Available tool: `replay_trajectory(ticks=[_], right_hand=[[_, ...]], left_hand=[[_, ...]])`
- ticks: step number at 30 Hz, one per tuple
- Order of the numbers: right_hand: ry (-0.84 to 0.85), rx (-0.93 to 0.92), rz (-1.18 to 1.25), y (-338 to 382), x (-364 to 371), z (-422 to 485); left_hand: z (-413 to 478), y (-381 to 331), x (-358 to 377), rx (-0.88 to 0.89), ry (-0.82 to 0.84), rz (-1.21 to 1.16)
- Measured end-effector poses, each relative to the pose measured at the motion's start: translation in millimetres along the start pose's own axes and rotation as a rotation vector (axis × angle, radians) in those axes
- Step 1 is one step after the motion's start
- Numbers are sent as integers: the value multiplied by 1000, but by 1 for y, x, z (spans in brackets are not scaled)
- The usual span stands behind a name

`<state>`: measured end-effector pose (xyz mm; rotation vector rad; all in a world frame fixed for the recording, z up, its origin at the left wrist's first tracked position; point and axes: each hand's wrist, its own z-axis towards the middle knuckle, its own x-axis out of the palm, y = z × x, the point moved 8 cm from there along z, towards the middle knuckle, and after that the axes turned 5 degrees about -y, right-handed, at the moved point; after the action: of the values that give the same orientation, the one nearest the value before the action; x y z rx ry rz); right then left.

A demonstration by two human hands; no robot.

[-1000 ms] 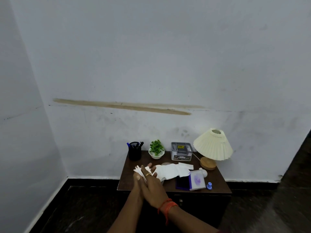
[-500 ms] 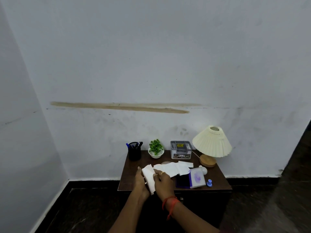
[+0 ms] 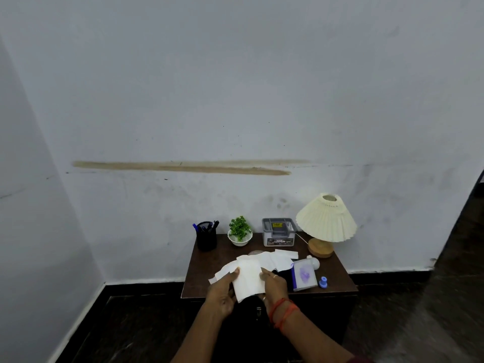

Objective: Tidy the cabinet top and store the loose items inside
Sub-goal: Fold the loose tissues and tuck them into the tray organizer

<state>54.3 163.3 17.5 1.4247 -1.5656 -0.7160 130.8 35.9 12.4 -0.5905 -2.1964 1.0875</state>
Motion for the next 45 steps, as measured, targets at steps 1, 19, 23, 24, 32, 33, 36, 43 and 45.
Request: replay_trajectory(ticks=[1,19,23,24,32,33,36,43,45], right_hand=[[-1,-18,-30,1,-3,0],[82,-88,-80,-7,-1,-24],[74,30,78,-11,-4,-28],[75,39,104,-11,-6,-27],[114,72,217,-12,-17,-7],[119,75,215,-11,-19,-4],[125,78,187,-10,-23,11],[134,49,110,7,-30,56],[125,33,105,12,-30,70]], left_hand=[[-2,-1,-1,3,2,4],[-7,-3,16,-32,68,4],[-4,-6,22,-27,99,9],[-3,-6,22,-27,103,7],[11,-8,33,-25,96,21],[13,-9,36,-21,99,28],[22,-8,46,-22,100,49],[45,-17,63,11,107,138],[52,-21,73,25,131,160]])
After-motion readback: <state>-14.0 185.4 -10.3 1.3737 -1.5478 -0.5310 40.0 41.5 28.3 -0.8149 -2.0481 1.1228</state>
